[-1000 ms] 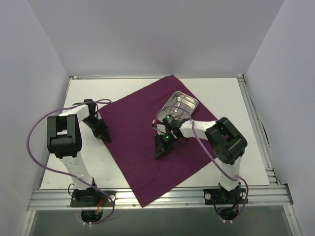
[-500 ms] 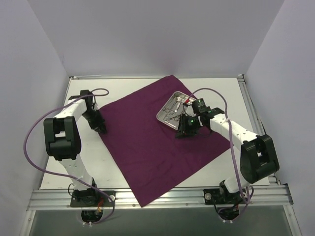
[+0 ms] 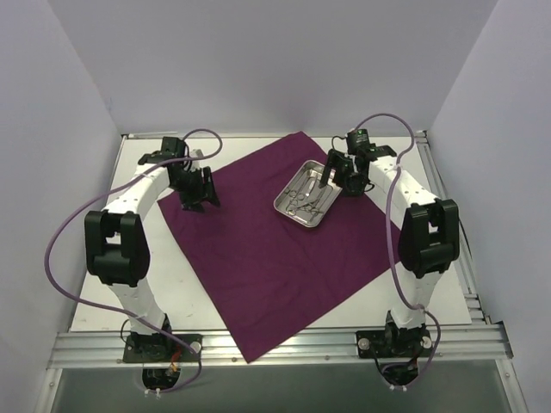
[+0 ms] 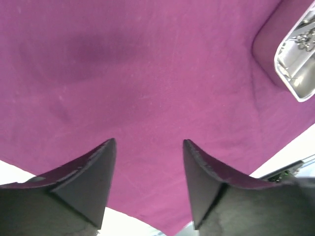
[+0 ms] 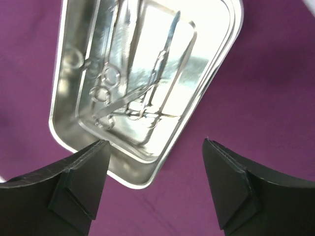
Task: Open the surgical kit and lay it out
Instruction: Pick up the container from the surgical kit.
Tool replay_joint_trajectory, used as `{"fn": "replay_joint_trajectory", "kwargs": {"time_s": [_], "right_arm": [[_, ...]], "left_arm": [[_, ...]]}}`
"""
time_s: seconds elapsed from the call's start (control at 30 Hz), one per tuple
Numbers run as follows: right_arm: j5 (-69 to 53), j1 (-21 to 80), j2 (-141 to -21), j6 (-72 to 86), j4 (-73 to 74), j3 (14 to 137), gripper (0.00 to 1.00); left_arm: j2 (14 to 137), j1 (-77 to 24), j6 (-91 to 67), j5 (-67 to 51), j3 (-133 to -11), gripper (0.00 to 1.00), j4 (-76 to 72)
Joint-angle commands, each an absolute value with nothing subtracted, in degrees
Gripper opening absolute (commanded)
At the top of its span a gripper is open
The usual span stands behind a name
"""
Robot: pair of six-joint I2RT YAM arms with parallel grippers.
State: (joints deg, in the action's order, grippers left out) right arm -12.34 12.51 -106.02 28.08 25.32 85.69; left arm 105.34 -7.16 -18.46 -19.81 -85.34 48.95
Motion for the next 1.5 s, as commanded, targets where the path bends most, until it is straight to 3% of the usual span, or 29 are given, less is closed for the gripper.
{"fn": "replay_joint_trajectory", "kwargs": {"time_s": [0.0, 0.03, 0.07, 0.43, 0.6, 0.83, 1.2, 1.33, 1.47], "right_arm": [[-7.91, 10.73, -108.28, 27.77, 29.8, 90.09, 0.78], [-8.17, 10.2, -108.8, 28.12, 28.92, 90.09, 0.79], [-9.74, 9.76, -110.29, 28.04, 28.74, 90.61, 0.79], [-8.17, 8.61, -118.38, 25.22, 29.36, 96.24, 0.69], [-10.89, 8.17, -121.11, 25.05, 28.57, 96.59, 0.59], [-13.53, 8.0, -124.19, 24.35, 27.69, 97.12, 0.54], [-16.17, 8.0, -124.89, 28.99, 25.76, 95.19, 0.45], [-17.58, 8.09, -123.84, 32.43, 23.73, 93.08, 0.44], [-17.14, 8.52, -123.58, 33.49, 23.55, 92.81, 0.36]], "left_arm": [[100.99, -6.85, -14.42, -21.63, -86.75, 0.67, 44.56], [100.29, -7.12, -13.81, -21.19, -86.84, 0.74, 44.73], [99.76, -7.29, -13.36, -20.31, -86.84, 0.94, 44.65], [87.54, -8.0, -14.32, -2.65, -82.7, 0.94, 40.34], [88.77, -7.65, -14.59, -5.79, -84.73, 0.94, 41.75], [91.22, -5.02, -16.18, -12.29, -84.63, 0.94, 42.97], [93.59, -4.75, -17.57, -6.51, -87.62, 0.94, 47.62], [94.4, -4.75, -18.19, -7.64, -89.56, 0.94, 48.96], [92.2, -3.26, -18.72, -11.5, -86.76, 0.94, 45.8]]}}
